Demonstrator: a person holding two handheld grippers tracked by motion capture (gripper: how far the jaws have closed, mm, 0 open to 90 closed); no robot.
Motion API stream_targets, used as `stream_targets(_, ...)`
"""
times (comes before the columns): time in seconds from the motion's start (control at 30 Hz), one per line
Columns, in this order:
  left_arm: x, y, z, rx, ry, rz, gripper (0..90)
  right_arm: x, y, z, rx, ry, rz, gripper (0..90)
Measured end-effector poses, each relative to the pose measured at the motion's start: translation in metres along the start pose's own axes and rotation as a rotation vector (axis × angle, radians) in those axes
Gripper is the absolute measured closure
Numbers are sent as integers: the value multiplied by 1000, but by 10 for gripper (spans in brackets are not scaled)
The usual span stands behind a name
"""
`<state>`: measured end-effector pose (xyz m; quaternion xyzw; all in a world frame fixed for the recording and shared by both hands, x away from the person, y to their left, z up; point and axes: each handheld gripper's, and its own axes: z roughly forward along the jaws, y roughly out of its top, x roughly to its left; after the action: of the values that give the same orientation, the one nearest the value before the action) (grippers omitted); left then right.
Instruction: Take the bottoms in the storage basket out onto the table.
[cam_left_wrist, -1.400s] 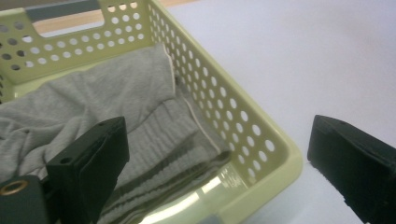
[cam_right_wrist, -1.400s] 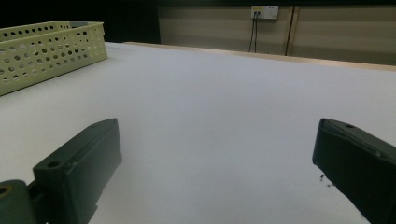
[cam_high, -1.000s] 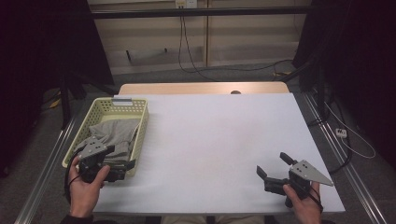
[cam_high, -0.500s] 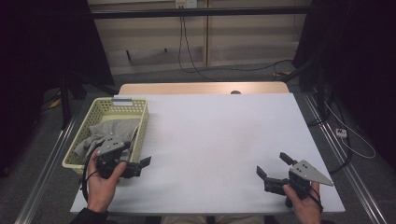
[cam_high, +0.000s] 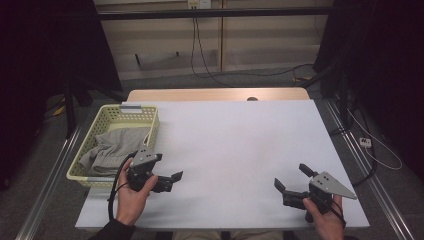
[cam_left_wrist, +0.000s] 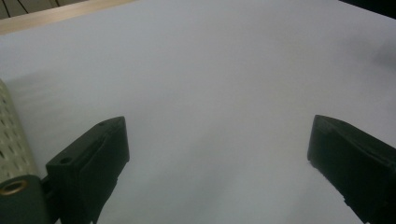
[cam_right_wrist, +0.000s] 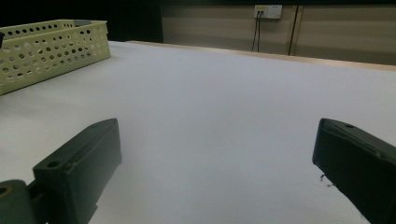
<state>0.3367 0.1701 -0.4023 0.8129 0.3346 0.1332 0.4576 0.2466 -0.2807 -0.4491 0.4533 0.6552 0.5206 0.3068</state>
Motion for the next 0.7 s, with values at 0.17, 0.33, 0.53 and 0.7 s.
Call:
stream_targets(0.17,-6,-5,6,-18,-25,-22,59,1,0,0,0,0,1,9)
stream_targets(0.33,-8,-11,12,-13,-27,-20,58,1,0,-1,0,-2,-1,9)
stream_targets(0.53,-9,-12,14,-9,-16,0,57,0,0,-1,2,0,-1,9)
stream_targets(0.7,-9,-14,17,-4,-18,-2,58,1,-1,-1,1,0,1,9)
